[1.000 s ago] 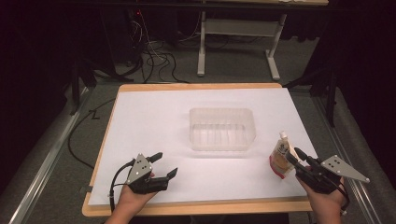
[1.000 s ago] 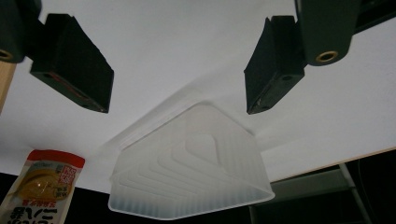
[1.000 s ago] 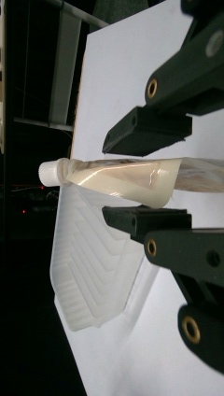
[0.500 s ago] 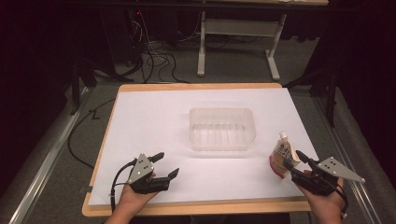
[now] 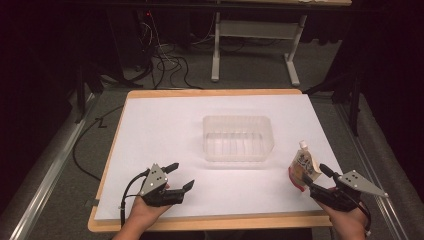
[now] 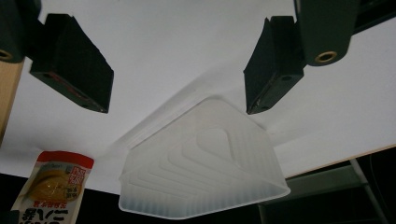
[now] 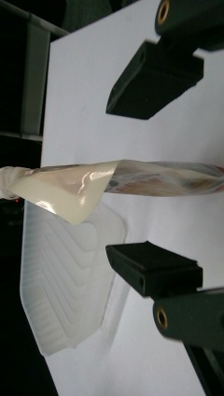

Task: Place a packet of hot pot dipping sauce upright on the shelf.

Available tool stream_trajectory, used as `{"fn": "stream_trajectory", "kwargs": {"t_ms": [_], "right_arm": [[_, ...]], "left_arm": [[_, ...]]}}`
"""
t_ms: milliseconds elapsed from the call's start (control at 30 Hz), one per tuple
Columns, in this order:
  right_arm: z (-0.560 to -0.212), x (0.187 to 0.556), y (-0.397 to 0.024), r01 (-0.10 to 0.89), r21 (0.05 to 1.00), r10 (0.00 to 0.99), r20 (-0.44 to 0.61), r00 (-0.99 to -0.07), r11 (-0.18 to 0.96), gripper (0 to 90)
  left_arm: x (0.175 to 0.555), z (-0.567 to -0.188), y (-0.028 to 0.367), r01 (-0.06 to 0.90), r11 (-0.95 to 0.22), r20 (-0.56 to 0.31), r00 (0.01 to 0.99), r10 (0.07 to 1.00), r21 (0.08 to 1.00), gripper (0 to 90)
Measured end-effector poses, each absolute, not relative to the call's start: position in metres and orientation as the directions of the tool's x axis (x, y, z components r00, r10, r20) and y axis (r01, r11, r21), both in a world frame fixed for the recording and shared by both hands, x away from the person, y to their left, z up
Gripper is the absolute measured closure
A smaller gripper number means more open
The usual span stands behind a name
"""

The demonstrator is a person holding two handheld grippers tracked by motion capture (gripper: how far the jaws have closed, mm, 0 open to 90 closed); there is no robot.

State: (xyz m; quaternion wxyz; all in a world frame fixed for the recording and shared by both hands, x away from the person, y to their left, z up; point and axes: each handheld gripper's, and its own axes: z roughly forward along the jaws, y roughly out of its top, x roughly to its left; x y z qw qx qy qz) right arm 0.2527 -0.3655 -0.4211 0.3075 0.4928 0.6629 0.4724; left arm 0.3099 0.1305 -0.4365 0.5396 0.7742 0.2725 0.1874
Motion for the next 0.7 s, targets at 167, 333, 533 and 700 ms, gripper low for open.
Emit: {"fn": "stream_trajectory", "kwargs": {"t_ms": [167, 333, 533, 700], "right_arm": [[-0.4216, 0.2538, -0.3654, 0.359, 0.930, 0.936, 0.059, -0.347, 0.075, 39.3], [-0.4217, 0.2555, -0.3652, 0.368, 0.928, 0.939, 0.072, -0.336, 0.061, 43.5], [-0.4194, 0.2531, -0.3685, 0.349, 0.936, 0.957, 0.064, -0.281, 0.040, 69.2], [-0.4206, 0.2541, -0.3689, 0.363, 0.931, 0.942, 0.086, -0.325, 0.040, 82.2]], "left_arm": [[0.3097, -0.4364, 0.1308, 0.219, -0.269, -0.003, 0.781, 0.625, 0.938, 24.6], [0.3097, -0.4365, 0.1306, 0.219, -0.270, -0.003, 0.781, 0.624, 0.938, 24.6], [0.3098, -0.4364, 0.1308, 0.219, -0.270, -0.003, 0.781, 0.625, 0.937, 24.7], [0.3097, -0.4365, 0.1308, 0.219, -0.273, -0.001, 0.781, 0.624, 0.937, 24.7]]}}
